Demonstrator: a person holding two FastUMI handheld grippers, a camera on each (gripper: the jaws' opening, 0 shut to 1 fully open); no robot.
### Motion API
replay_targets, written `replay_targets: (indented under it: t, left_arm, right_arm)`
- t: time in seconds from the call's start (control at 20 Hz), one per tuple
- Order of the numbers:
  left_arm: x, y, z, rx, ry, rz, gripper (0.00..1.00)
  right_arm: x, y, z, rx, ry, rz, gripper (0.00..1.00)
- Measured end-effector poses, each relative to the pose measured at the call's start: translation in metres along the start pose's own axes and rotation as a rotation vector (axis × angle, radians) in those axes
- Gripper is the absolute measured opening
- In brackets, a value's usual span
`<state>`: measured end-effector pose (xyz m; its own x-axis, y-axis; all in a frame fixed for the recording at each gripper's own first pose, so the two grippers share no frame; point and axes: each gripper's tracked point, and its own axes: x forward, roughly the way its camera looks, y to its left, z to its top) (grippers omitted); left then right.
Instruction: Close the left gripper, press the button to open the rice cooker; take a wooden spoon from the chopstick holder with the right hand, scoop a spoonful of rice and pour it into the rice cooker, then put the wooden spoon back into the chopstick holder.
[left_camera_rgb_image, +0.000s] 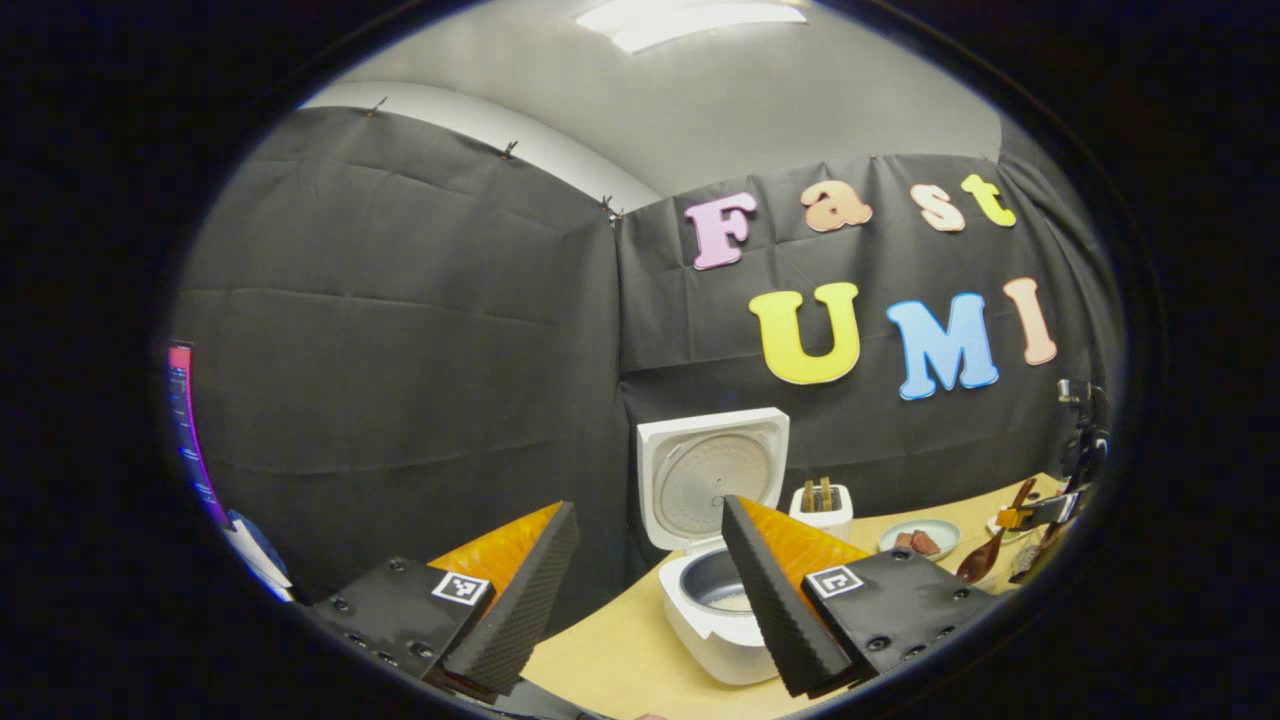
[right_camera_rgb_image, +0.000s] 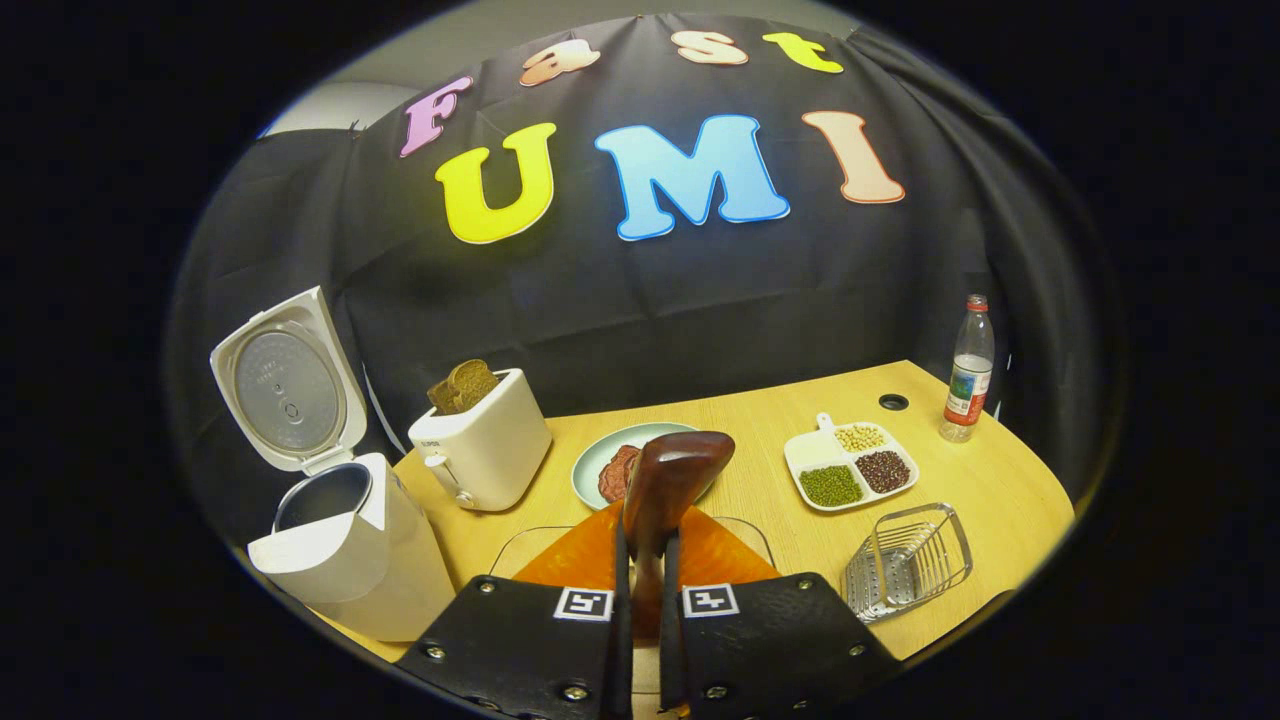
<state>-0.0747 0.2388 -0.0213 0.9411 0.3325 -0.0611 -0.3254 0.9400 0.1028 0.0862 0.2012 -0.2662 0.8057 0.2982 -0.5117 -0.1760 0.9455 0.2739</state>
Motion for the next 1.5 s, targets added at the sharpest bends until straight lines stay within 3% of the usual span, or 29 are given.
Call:
replay_targets:
  t: [0.4, 0.55, 0.6, 0.7, 1.05, 1.3, 1.5]
  left_arm:
    - [0.007, 0.033, -0.012, 0.021, 0.02, 0.039, 1.0]
    - [0.01, 0.039, -0.012, 0.016, 0.021, 0.047, 0.99]
    - [0.01, 0.038, -0.015, 0.014, 0.022, 0.048, 0.94]
    - [0.009, 0.039, -0.015, 0.014, 0.024, 0.048, 1.0]
    - [0.01, 0.04, -0.016, 0.016, 0.02, 0.049, 0.99]
    - [0.009, 0.038, -0.014, 0.006, 0.016, 0.044, 0.96]
    - [0.005, 0.032, -0.007, 0.015, 0.005, 0.018, 0.99]
  right_arm:
    - [0.025, 0.022, -0.022, -0.06, 0.015, -0.031, 0.11]
    - [0.028, 0.04, -0.029, -0.058, 0.023, -0.001, 0.11]
    - [0.028, 0.045, -0.029, -0.057, 0.024, 0.005, 0.11]
    - [0.03, 0.056, -0.033, -0.038, 0.034, 0.032, 0.11]
    - [0.028, 0.07, -0.038, 0.15, 0.095, 0.107, 0.11]
    - [0.023, 0.049, -0.041, 0.391, 0.14, 0.122, 0.11]
    - [0.013, 0.029, -0.036, 0.526, 0.136, 0.135, 0.11]
